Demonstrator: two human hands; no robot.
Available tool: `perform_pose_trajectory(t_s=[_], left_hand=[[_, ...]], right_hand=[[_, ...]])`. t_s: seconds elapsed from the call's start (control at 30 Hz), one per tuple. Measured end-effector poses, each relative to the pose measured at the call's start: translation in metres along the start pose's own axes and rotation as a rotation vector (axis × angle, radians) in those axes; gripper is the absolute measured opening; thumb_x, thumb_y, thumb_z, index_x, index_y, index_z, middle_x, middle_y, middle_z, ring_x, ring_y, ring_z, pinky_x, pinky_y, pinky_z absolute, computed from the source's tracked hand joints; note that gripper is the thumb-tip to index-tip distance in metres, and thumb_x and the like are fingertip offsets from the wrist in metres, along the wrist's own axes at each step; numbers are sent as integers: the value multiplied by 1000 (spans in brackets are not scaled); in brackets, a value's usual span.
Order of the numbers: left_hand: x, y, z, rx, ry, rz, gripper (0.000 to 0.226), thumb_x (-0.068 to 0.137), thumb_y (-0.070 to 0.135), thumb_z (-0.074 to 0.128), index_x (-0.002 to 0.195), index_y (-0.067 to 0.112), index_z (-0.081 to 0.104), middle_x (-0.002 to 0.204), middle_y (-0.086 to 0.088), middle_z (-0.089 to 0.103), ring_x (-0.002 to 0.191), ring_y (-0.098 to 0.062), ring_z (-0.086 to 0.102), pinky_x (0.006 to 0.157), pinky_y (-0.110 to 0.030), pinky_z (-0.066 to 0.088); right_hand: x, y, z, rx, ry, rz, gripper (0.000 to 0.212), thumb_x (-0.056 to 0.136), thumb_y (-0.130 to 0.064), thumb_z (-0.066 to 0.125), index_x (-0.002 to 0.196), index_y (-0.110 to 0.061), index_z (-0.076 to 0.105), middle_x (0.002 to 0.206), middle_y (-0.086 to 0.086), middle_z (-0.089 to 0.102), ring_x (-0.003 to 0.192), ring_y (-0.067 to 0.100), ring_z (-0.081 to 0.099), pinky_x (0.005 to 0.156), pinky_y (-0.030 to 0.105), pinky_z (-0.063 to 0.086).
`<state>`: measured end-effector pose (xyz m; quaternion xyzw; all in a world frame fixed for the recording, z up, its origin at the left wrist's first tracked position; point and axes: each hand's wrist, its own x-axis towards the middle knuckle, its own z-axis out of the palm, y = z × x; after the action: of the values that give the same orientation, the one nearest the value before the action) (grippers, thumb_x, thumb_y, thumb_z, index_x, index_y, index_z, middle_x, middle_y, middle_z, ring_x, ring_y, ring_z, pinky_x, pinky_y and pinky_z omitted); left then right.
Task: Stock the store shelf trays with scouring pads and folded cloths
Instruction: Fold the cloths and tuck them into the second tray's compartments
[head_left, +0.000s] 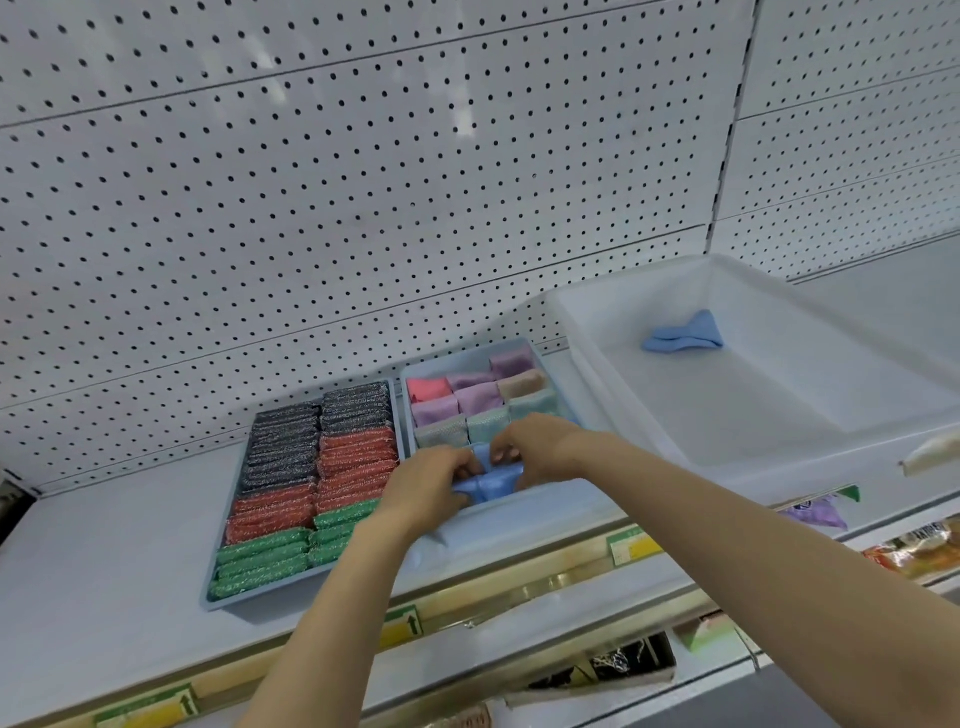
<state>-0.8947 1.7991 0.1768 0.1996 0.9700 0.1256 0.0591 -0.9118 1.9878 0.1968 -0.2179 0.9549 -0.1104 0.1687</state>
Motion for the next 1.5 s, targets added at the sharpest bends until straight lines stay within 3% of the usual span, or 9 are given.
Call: perform_pose_trajectory(t_s=[0.13,0.2,0.37,0.53,0.63,0.83,1.07,1.27,1.5], left_hand=[[2,2,-9,-322,-122,-4,35,83,27,73,118,30,68,115,12,68,104,-5,63,93,-25,49],[5,8,-4,-225,-84,7,31,84,29,72,115,28,69,113,9,69,103,-10,63,90,-29,50],[13,14,1,-106,-42,-24,21,85,33,69,106,30,71,106,9,70,94,-11,63,82,-32,51],[40,45,-37,-105,131,-16,28,93,43,57,118,32,65,116,7,67,103,-16,62,87,-36,51],[69,77,-54,-39,191,51,27,94,47,51,116,37,62,111,11,65,97,-13,60,79,-32,50],[135,148,-61,104,259,143,42,97,38,50,138,27,49,141,5,48,125,-21,46,96,-36,41],[216,221,-36,257,238,288,36,97,31,50,131,18,53,127,-5,56,114,-28,53,88,-37,41],[275,256,5,334,132,218,35,98,25,47,132,15,51,128,-7,54,114,-30,51,90,-36,40],[325,270,75,405,38,289,39,91,10,50,129,8,47,126,-10,52,118,-30,49,89,-39,41]], right_hand=[[-5,-2,2,5,72,37,30,81,-20,68,111,-22,67,110,0,68,102,20,61,73,25,44],[-4,-4,12,-30,114,32,22,82,-19,64,103,-20,70,102,5,70,96,25,63,67,29,41],[-7,3,12,28,139,53,19,82,-27,66,100,-20,69,100,4,70,95,25,63,77,33,50],[-27,18,-24,75,478,83,34,89,-47,54,114,-26,63,111,3,66,100,25,61,81,33,48],[-42,48,-44,7,611,170,37,89,-38,55,123,-22,59,123,4,63,110,26,58,94,36,45],[-81,122,-63,22,703,423,46,92,-33,54,135,-18,48,126,4,58,113,30,53,95,35,40],[-106,195,-86,-56,670,522,43,91,-28,52,132,-15,50,121,6,60,111,26,55,96,35,36],[-103,248,-105,-170,635,551,36,92,-31,52,125,-16,52,118,3,61,109,24,55,96,33,38],[-98,295,-113,-181,593,541,42,94,-33,49,133,-18,47,129,2,57,120,23,50,103,32,33]])
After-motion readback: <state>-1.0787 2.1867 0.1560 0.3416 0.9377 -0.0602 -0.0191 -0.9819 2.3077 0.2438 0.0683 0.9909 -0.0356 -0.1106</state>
